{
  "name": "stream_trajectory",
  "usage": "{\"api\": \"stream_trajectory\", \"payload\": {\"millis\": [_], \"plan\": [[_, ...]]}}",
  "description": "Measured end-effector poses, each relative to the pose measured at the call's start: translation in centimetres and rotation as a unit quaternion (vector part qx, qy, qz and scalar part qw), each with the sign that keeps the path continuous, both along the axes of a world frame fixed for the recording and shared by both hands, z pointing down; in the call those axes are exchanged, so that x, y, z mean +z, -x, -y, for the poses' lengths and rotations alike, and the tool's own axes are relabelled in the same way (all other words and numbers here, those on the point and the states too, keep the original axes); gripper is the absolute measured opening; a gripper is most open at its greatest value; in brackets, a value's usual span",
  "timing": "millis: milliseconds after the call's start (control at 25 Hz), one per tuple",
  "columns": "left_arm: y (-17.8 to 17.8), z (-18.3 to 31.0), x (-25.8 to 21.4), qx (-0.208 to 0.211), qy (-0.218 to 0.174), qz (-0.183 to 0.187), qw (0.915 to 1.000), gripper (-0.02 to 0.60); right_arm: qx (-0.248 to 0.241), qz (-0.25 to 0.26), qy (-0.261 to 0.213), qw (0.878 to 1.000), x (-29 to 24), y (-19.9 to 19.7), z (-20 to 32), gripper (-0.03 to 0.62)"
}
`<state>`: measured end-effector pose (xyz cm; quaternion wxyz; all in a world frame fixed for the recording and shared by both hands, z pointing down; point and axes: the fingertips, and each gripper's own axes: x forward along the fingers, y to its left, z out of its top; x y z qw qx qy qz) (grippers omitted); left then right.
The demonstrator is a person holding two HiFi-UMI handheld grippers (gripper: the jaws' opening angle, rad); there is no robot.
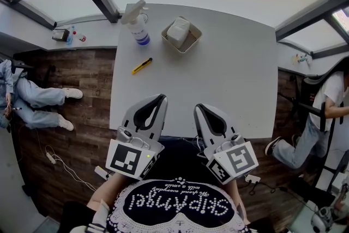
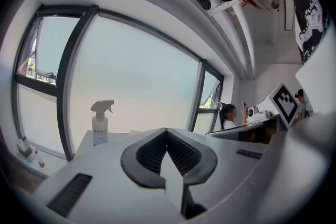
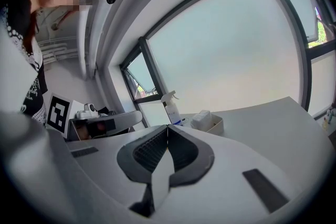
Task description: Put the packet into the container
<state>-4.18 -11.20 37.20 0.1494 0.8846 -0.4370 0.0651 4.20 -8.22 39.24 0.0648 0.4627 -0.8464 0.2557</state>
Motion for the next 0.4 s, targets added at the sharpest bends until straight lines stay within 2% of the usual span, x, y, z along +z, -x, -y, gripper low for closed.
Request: {"api": "stream_trajectory", "payload": {"millis": [400], "plan": [[-0.13, -0.09, 0.28, 0.0, 0.002, -0.006, 1.0, 0.009, -0.007, -0.003, 0.001, 1.0, 0.19, 0.12, 0.0, 0.015]]}}
